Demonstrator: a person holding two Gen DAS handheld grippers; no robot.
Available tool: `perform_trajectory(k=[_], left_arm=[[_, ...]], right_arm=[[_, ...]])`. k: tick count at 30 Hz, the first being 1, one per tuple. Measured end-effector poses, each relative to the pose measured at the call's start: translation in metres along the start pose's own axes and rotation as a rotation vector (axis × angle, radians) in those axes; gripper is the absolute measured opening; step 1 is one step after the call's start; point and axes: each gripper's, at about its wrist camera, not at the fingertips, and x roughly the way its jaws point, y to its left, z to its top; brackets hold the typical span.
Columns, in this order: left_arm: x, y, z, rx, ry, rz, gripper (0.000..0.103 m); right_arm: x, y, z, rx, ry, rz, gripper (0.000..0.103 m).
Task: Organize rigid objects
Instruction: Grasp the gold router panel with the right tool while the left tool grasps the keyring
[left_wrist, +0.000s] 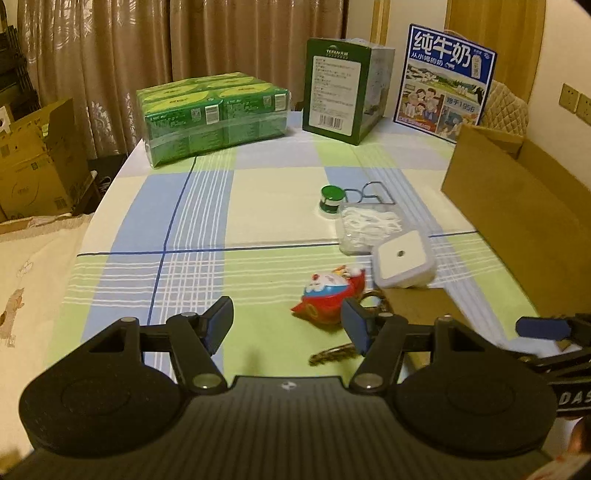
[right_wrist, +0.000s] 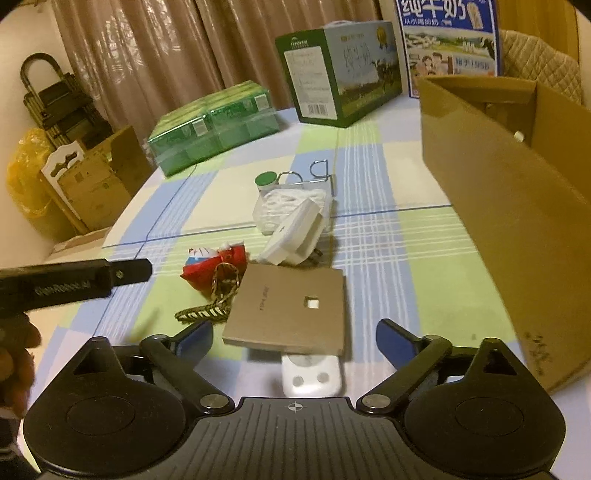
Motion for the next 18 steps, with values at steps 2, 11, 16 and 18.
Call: perform_trajectory(k=[2, 11, 16, 18], left_arm=[[0.008, 0.003, -0.006, -0.003, 0.005, 0.002, 0.060], [0.015, 0.015, -0.011, -0.046, 0.029, -0.031, 0.060], [0.017, 0.015, -0.011, -0.058, 0.042, -0.051, 0.060], [0.017, 0.015, -0.011, -0.062, 0.043, -0.061, 0.060]], right_arm=[[0.009, 0.002, 0.001, 0.000, 0.009, 0.004, 0.095], [0.046, 0.008, 0.004, -0.007, 0.040, -0.036, 0.096], [0.058, 0.003, 0.004, -0.009, 0.064, -0.041, 0.096], [0.061, 0.001, 0.003, -0.009, 0.068, -0.036, 0.095]])
